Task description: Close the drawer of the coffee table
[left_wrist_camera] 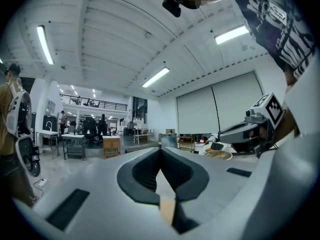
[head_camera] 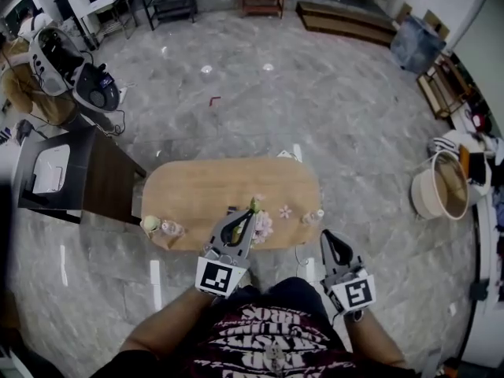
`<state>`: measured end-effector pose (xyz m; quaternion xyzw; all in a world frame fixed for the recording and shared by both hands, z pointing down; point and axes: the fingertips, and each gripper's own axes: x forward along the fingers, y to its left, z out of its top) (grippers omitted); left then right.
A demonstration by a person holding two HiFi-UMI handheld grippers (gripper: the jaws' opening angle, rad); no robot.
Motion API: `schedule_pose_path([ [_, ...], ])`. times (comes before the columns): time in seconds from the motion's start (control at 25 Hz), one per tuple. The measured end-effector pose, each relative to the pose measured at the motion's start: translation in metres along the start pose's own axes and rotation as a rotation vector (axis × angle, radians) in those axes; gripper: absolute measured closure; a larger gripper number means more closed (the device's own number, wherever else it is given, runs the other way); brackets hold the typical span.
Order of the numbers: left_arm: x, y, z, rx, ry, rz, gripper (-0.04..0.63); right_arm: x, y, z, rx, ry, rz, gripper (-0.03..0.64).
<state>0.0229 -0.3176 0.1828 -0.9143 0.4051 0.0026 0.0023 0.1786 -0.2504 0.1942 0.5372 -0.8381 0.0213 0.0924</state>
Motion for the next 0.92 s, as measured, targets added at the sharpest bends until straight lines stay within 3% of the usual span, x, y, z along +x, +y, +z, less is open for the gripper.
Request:
schedule_pose_path([
  [0.12, 0.008, 0.012, -0.01, -0.033, 0.036, 0.035, 0.571, -0.001, -0.015, -0.001, -0.057, 0.018, 0.009, 0.583],
  [0.32, 0.033, 0.021, -0.012, -0.066, 0.052, 0.133, 0.571, 0.021, -0.034, 0.003, -0.042, 0.014, 0.062, 0.583],
  [0.56, 0.049, -0.012, 0.002, -0.067, 0.058, 0.19, 0.571, 0.03, -0.023, -0.01, -0.061, 0.096, 0.26, 0.583],
  [0.72, 0.064, -0.019, -0.006, -0.057, 0.108, 0.212, 0.571, 0.043, -0.001, -0.003, -0.166, 0.14, 0.391, 0.583],
  [0.8, 0.079, -0.015, -0.008, -0.026, 0.108, 0.193, 0.571, 0.053, -0.005, 0.008, -0.137, 0.093, 0.37, 0.583],
  [0.92, 0.102, -0.022, -0.009, 0.05, 0.104, 0.113, 0.571, 0.055, -0.029, 0.013, 0.022, 0.035, 0.247, 0.583],
])
